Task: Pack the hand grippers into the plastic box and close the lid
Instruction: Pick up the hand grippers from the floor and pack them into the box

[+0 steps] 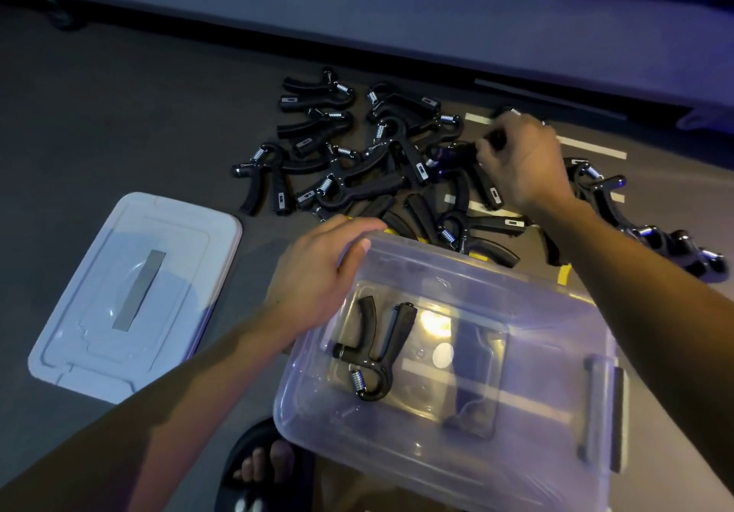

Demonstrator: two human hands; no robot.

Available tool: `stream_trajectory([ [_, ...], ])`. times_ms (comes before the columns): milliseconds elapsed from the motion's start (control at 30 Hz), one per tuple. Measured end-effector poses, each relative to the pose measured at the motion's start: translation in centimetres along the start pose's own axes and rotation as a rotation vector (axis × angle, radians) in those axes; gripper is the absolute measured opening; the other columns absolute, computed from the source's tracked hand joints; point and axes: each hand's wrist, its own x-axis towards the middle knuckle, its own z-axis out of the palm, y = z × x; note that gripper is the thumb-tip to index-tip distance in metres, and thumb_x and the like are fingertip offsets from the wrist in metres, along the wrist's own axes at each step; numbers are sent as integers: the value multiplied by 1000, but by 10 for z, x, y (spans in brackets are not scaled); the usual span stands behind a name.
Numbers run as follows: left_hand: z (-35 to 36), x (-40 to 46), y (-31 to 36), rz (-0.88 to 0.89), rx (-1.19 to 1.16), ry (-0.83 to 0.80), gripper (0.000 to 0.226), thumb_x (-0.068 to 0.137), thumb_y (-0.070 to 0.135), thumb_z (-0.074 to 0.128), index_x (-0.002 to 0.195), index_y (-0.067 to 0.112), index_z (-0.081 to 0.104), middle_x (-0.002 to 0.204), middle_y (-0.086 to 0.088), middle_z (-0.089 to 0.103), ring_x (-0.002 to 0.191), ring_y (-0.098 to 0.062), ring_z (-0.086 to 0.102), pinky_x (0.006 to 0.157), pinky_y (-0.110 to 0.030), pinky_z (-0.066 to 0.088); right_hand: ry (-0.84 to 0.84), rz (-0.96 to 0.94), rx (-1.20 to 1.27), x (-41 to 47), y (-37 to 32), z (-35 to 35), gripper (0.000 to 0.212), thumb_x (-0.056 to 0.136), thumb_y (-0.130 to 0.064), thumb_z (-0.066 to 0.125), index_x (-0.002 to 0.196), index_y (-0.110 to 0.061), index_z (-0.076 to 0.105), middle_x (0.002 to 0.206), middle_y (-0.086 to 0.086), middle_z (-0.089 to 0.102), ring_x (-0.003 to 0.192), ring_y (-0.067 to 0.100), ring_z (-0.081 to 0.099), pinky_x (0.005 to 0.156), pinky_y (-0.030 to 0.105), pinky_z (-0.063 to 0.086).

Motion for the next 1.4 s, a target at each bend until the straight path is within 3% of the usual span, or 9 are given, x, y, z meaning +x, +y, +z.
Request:
stream_trajectory([
  [200,-5,-4,1,-22,-5,-23,39,99,37,44,135,39,59,124,12,66,115,-14,63,96,-41,51,83,-184,302,-35,-53,-65,25,95,-40,57,105,-19,68,80,-11,62,75,9,57,73,33,50],
  [300,-10,-11,-3,-23,1,-32,38,96,34,49,131,36,63,124,9,69,115,-15,64,98,-36,50,39,-226,341,-51,-69,-90,23,97,-39,56,102,-19,68,83,6,68,74,19,58,69,32,48],
  [467,-28,-22,0,19,-71,-7,37,97,36,48,124,24,70,113,5,70,110,-13,65,98,-33,49,-250,-270,324,-71,-83,-111,36,99,-46,52,93,-14,67,73,7,60,63,12,51,62,33,45],
  [567,-43,-26,21,0,-412,137,40,103,44,41,112,23,74,97,7,74,94,-10,67,89,-34,53,-363,-281,304,-83,-89,-103,41,99,-48,50,87,-11,65,70,0,56,62,8,49,62,31,44],
  [767,-49,-36,47,87,-397,-176,29,96,51,54,104,27,68,80,5,64,68,-3,56,65,-33,51,-457,-227,502,-100,-96,-76,44,100,-43,51,87,-4,65,69,0,58,65,8,52,66,31,45],
  [900,-48,-44,35,88,-405,-157,23,95,44,59,95,22,66,76,16,63,65,-1,53,64,-30,47,-494,-101,697,-107,-84,-74,37,96,-39,58,107,-4,67,85,4,67,79,10,62,69,24,52],
  [1000,-48,-47,20,42,-429,-161,31,91,51,60,97,22,66,77,1,61,65,-9,53,63,-35,48,-593,-1,757,-112,-65,-79,41,85,-36,64,115,-8,66,105,15,71,92,18,70,70,32,62],
  [1100,-43,-49,15,-15,-519,-173,27,94,42,66,98,16,66,72,5,58,62,-9,56,62,-29,48,-623,38,841,-123,-58,-72,31,86,-19,67,114,-3,65,97,13,74,83,20,72,66,31,62],
  [1400,-30,-35,8,136,-41,67,32,94,47,53,122,35,63,125,15,53,121,-15,44,106,-40,35,-817,44,717,-137,-38,-43,18,92,-5,65,109,1,65,93,15,73,84,29,73,72,35,61],
])
